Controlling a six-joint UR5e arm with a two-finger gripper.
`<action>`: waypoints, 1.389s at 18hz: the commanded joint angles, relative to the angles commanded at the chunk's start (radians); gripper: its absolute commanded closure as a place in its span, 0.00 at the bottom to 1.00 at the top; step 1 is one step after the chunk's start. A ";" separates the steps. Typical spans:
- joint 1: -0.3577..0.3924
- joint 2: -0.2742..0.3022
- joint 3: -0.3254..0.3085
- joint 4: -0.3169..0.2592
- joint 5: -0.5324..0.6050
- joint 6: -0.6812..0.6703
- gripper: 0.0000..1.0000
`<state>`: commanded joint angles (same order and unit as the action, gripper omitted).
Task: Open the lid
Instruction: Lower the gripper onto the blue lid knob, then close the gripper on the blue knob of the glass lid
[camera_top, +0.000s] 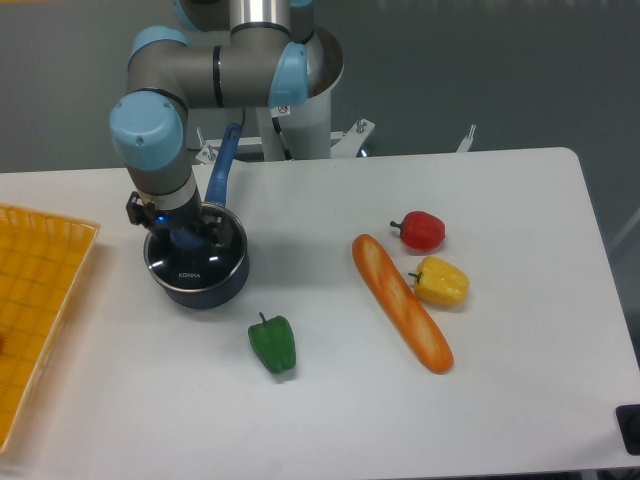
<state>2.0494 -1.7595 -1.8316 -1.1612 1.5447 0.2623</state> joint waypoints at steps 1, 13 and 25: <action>0.000 0.000 0.000 0.000 0.006 -0.002 0.00; -0.015 -0.008 -0.005 0.002 0.054 0.002 0.00; -0.037 -0.017 -0.012 0.000 0.064 0.038 0.01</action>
<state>2.0126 -1.7763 -1.8438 -1.1612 1.6092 0.3006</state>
